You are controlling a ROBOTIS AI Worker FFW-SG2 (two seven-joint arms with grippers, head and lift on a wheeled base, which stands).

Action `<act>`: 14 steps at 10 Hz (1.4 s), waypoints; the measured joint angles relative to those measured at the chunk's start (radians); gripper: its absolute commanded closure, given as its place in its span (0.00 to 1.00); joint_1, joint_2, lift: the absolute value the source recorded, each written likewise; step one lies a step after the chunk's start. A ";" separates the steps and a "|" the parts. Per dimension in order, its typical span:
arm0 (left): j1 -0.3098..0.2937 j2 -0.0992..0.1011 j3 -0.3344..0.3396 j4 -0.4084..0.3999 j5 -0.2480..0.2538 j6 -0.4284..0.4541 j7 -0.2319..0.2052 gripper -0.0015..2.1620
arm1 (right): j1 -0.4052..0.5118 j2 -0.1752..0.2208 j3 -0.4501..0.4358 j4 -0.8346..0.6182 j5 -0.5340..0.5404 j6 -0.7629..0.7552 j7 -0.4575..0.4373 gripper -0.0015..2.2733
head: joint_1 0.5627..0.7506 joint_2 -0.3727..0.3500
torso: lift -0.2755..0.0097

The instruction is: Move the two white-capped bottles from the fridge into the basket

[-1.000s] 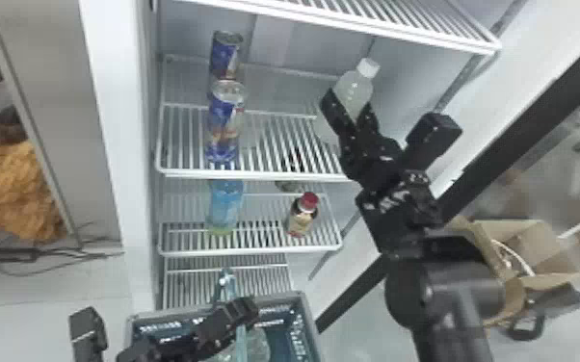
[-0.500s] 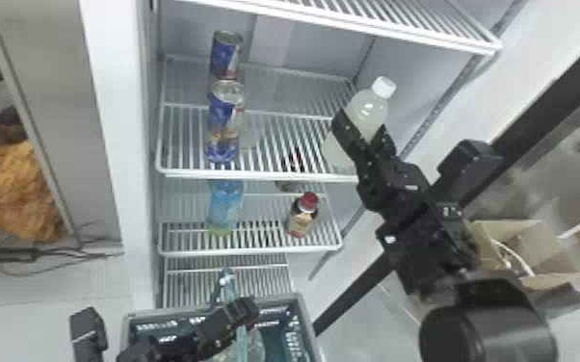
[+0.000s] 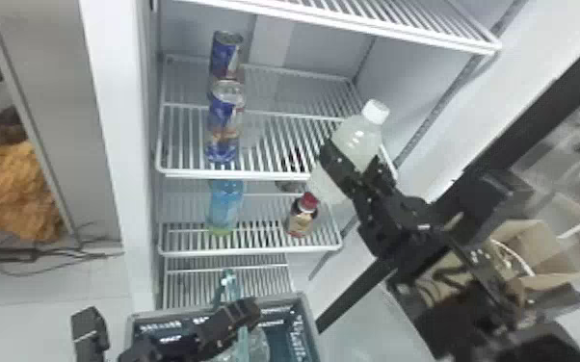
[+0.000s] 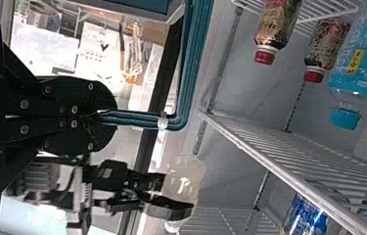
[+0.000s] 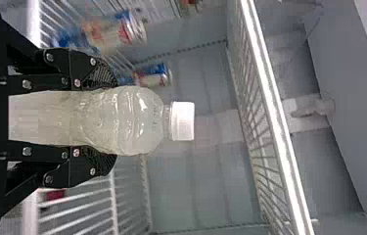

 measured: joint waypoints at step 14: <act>0.000 0.000 0.007 0.000 -0.010 0.005 0.000 0.54 | 0.239 0.032 -0.112 -0.259 0.008 0.627 0.094 0.37 | 0.70 0.03 | 0.97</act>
